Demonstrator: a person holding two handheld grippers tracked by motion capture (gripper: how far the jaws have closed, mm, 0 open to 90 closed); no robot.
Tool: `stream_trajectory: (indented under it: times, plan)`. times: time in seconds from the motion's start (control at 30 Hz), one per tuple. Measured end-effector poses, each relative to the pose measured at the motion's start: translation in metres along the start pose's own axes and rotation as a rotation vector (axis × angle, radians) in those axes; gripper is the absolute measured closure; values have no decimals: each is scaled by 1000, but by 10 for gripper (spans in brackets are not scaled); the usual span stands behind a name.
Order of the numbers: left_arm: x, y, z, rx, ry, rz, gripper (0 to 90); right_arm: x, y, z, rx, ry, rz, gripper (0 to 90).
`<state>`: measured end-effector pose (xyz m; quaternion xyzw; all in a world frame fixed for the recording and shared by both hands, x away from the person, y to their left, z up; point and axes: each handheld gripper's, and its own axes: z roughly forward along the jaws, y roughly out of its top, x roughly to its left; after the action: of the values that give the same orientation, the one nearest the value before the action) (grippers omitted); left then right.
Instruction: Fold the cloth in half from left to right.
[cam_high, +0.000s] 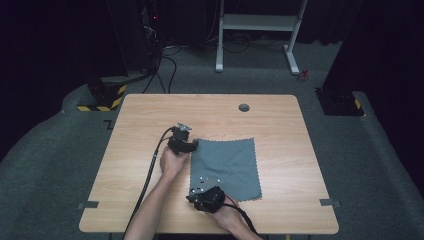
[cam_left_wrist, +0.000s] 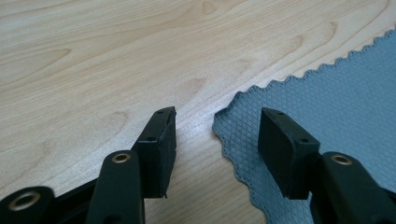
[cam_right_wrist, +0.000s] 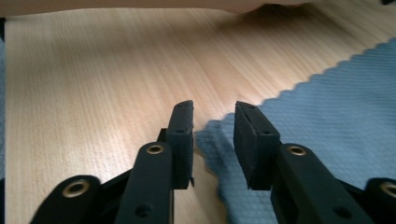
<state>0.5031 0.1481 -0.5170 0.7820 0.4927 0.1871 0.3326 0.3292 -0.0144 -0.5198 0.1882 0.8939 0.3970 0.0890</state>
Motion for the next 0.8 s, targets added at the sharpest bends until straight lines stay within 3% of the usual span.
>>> stream_trajectory:
  times: [0.13, 0.3, 0.5, 0.67, 0.8]
  plan:
    - [4, 1, 0, -1, 9, -15, 486, 3, 0, 5, 21, -12, -5, 699]
    - [1, 7, 4, 26, 20, 17, 502, 8, 0, 5, 28, -49, -17, 746]
    - [-2, 8, 6, 14, 20, 5, 557, 12, 0, 4, 35, -72, -46, 822]
    - [-3, 10, 7, 15, 4, 16, 662, 14, 1, 4, 43, -96, -55, 882]
    - [-3, 10, 7, 13, -19, 8, 830, 15, 0, 4, 35, -109, -60, 897]
